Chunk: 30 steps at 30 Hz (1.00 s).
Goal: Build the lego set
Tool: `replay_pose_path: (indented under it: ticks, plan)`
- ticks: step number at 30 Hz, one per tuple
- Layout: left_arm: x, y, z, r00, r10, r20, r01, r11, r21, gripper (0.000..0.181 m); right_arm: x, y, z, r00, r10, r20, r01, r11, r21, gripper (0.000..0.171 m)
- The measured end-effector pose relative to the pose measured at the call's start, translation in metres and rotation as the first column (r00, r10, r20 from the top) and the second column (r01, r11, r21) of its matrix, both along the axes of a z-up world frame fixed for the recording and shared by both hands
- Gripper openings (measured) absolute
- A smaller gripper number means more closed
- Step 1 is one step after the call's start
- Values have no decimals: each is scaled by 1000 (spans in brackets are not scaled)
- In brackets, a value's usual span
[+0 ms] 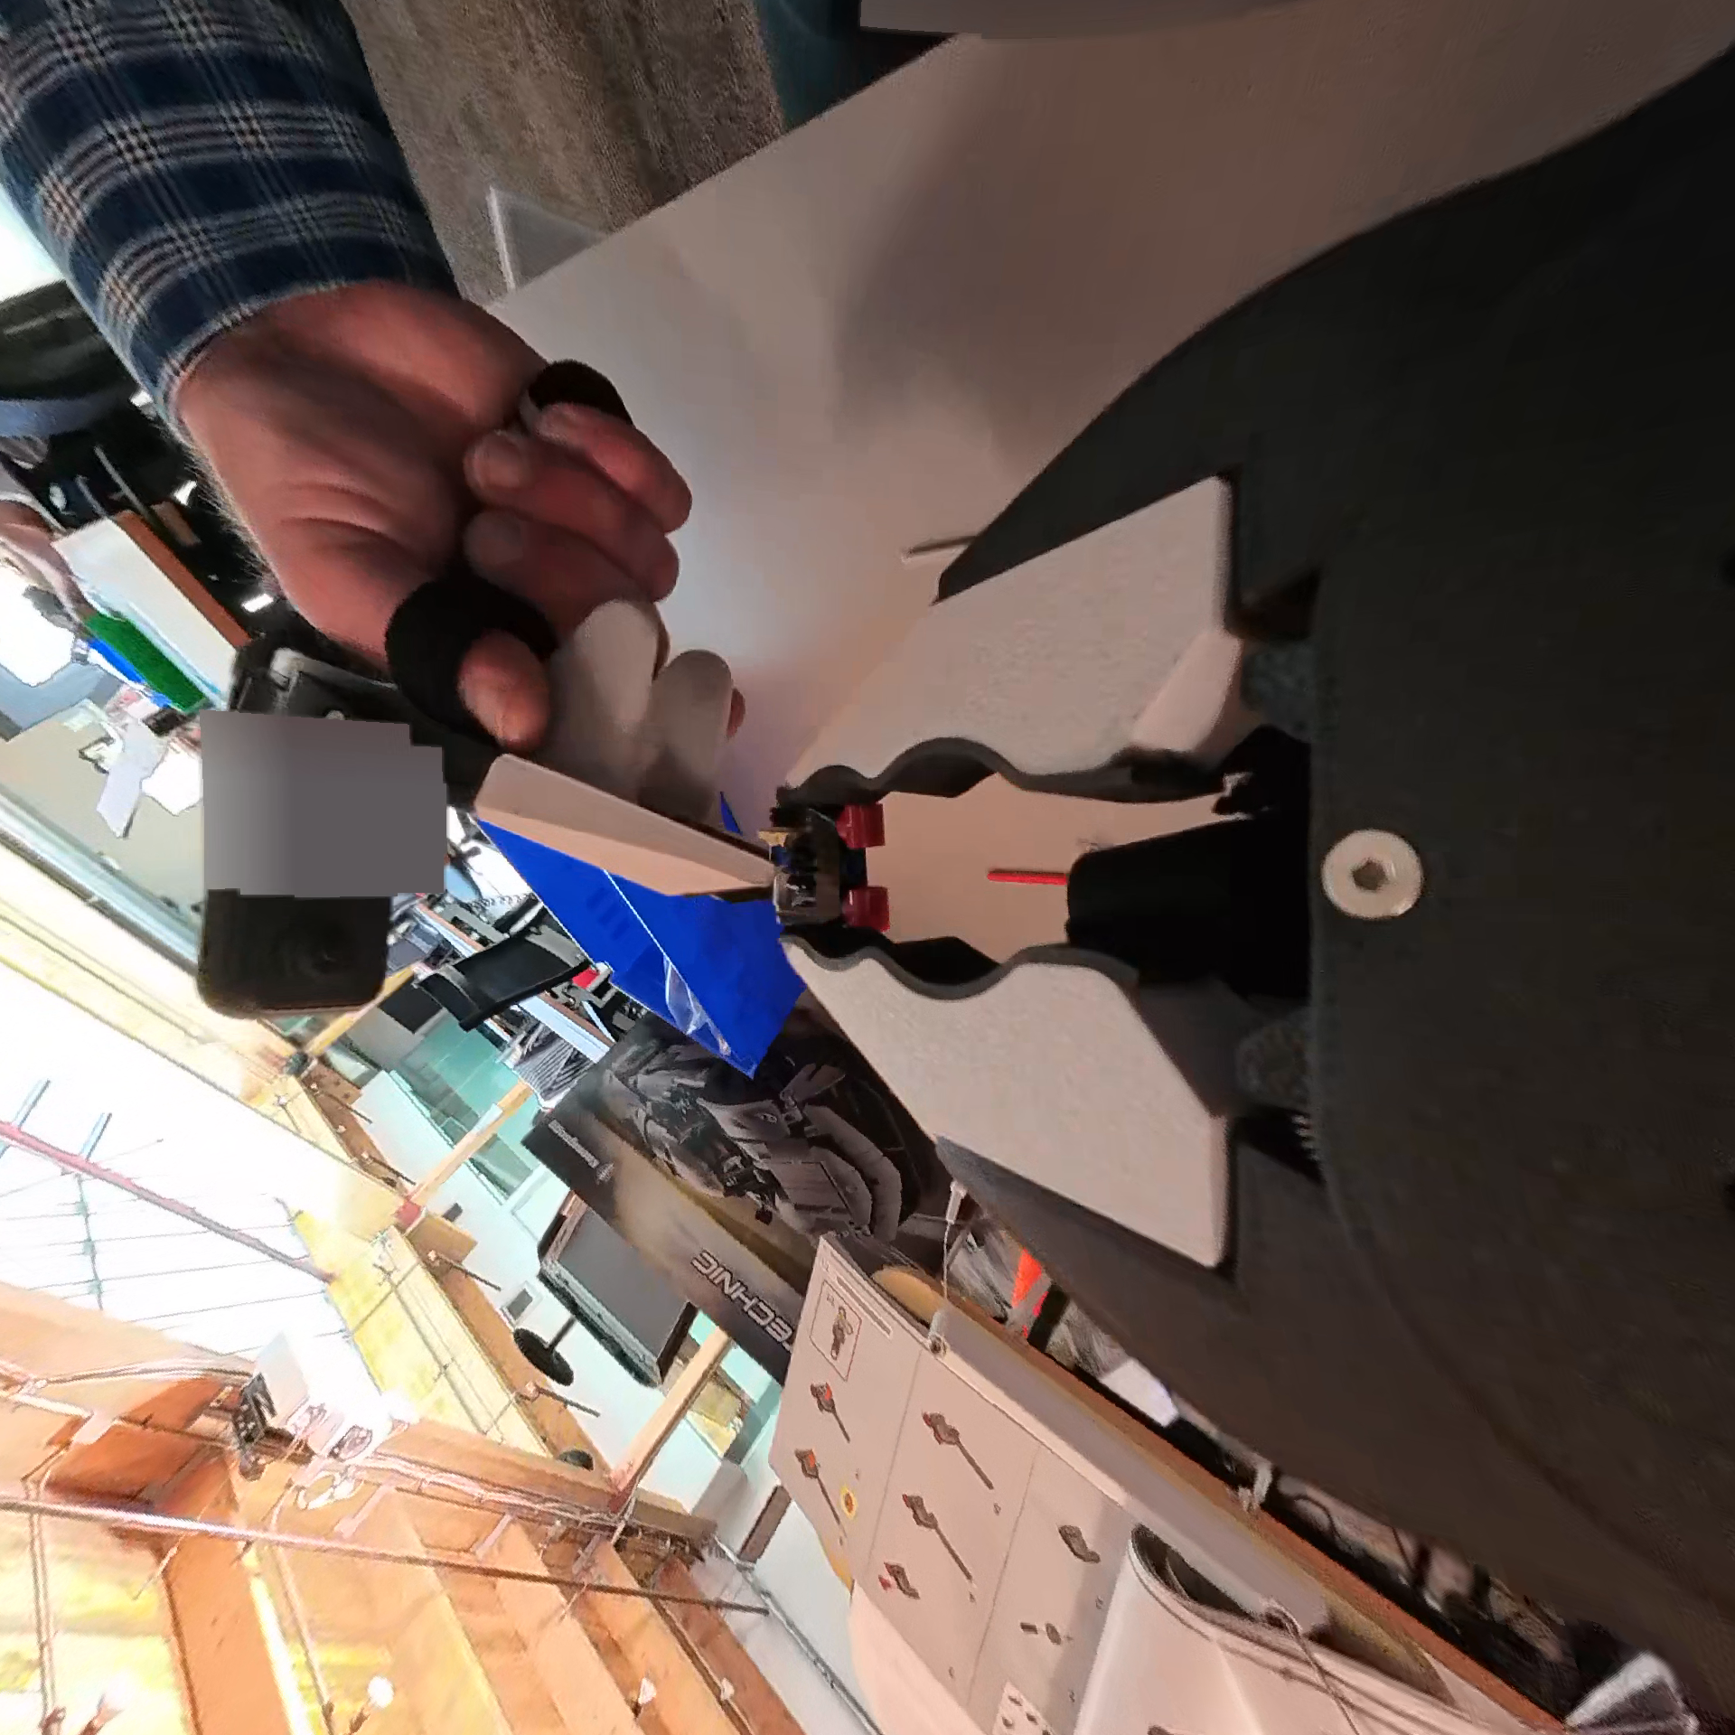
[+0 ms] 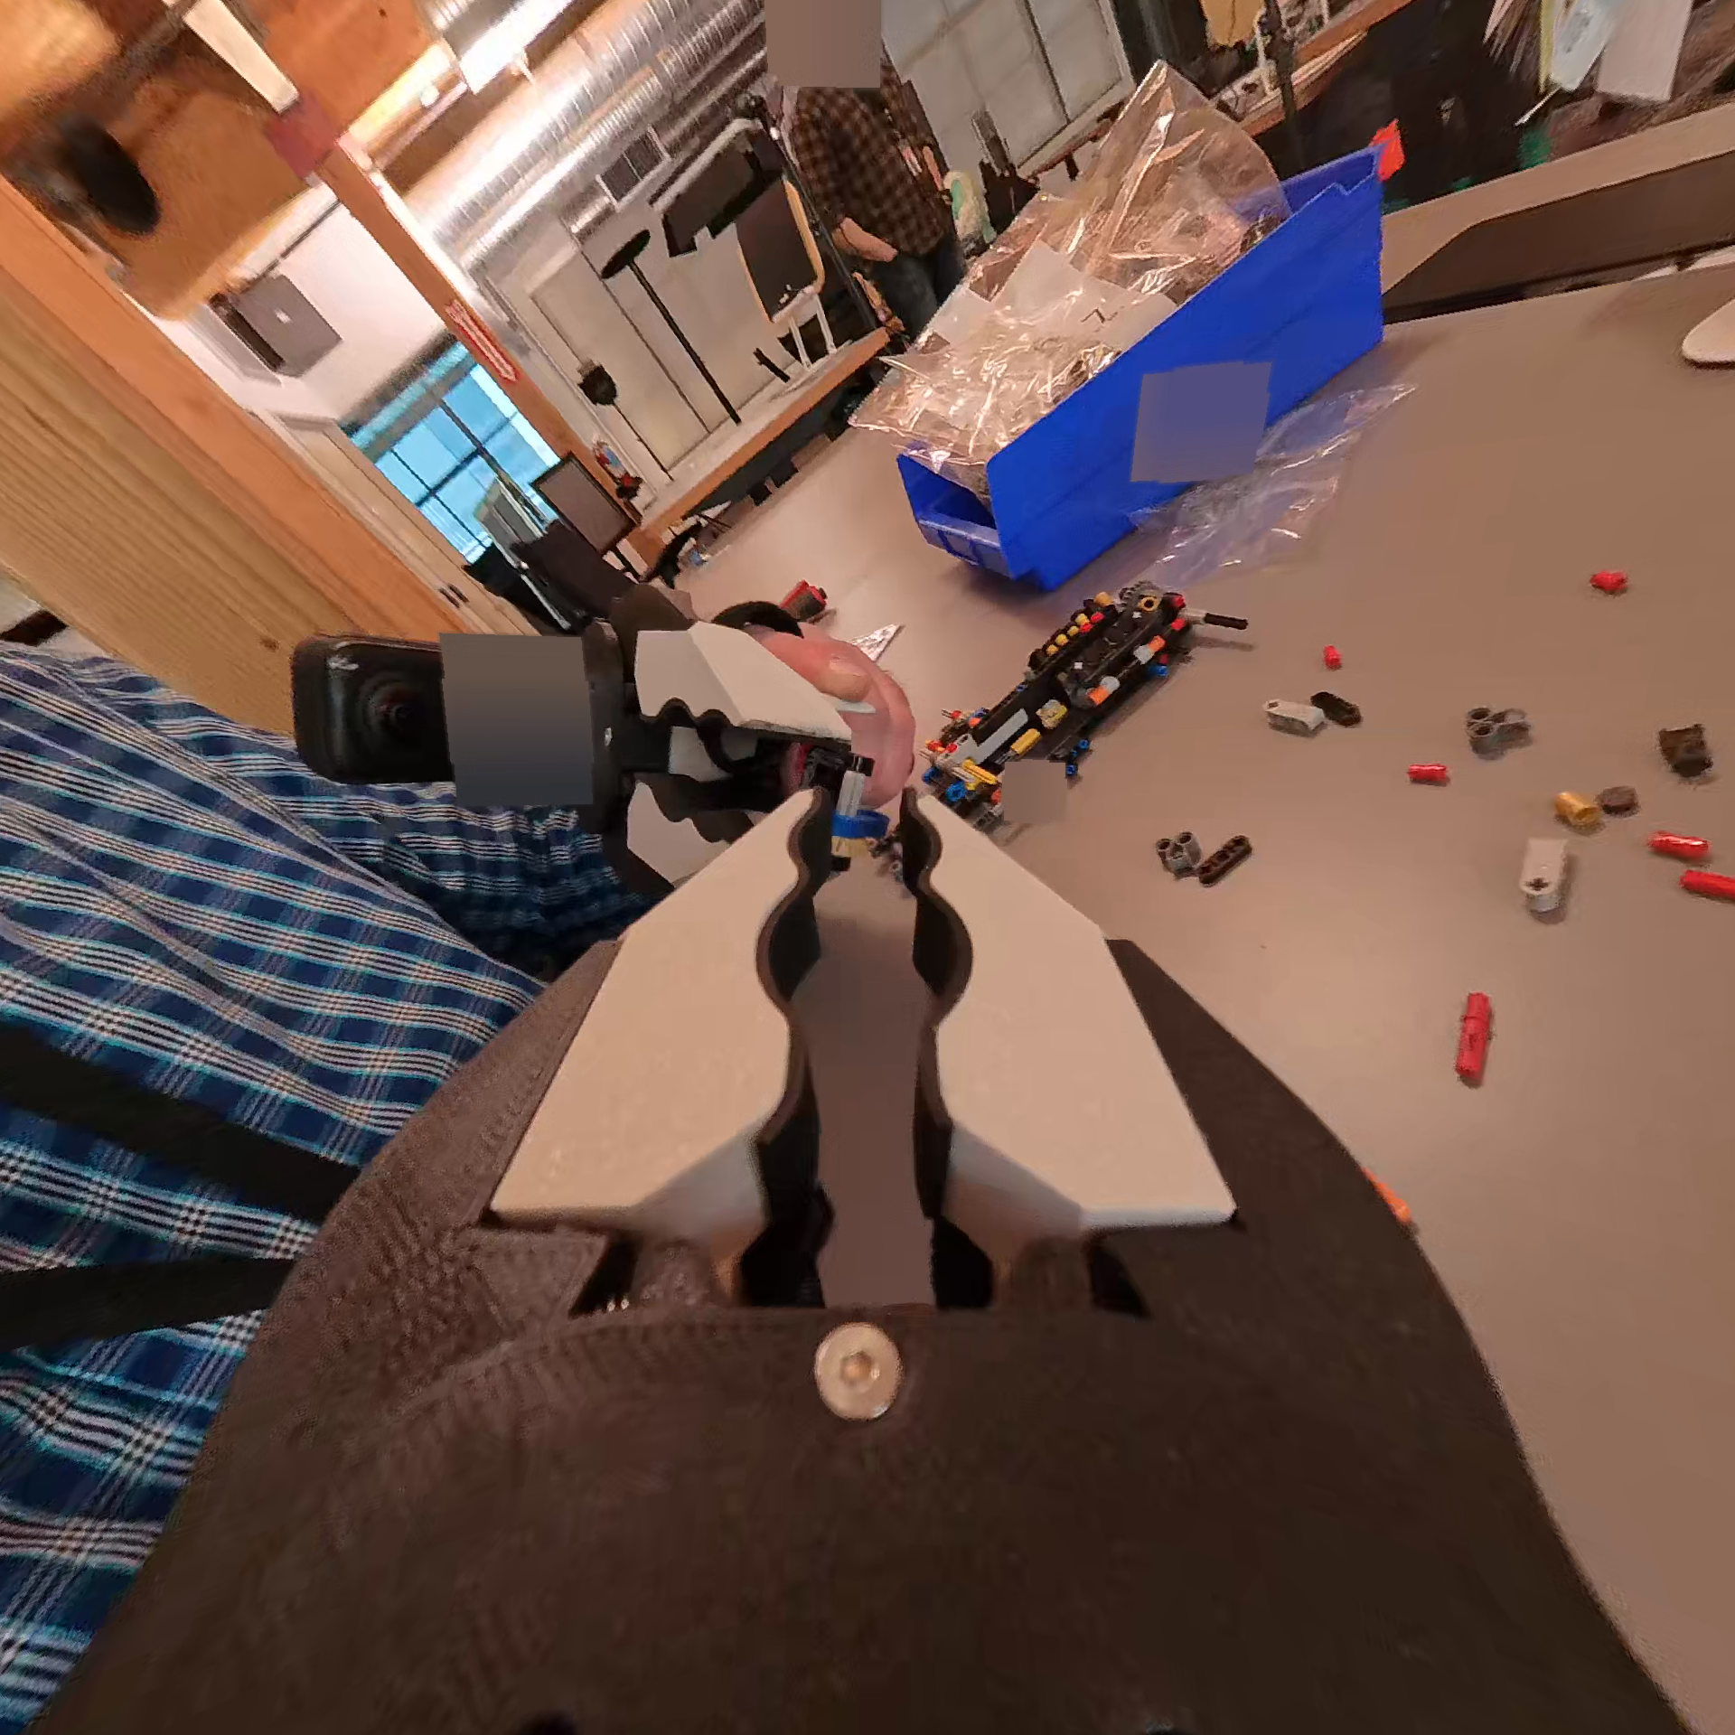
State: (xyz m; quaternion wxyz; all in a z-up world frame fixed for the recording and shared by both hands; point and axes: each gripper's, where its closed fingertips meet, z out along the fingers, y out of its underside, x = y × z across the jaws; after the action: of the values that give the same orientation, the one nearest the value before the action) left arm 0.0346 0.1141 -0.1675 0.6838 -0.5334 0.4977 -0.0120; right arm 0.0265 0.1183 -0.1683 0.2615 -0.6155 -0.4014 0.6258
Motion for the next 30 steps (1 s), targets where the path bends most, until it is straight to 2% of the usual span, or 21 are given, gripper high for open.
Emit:
replay_pose_path:
  ticks: [11,22,25,30]
  plan:
    - [1,-7,-1,998,-70,0,70,998,0,24,-4,-9,2,995,41,-93,-57,984,-171,3]
    - [-3,5,-9,1000,-25,-19,25,999,-26,24,-5,3,-5,994,-97,-54,91,991,-103,0]
    - [-5,8,-3,999,-17,51,20,998,-66,24,-5,7,1,984,-153,-90,145,986,-85,0]
    - [-6,16,-4,996,44,71,-39,996,-79,24,-6,15,1,959,-251,-132,234,963,-132,0]
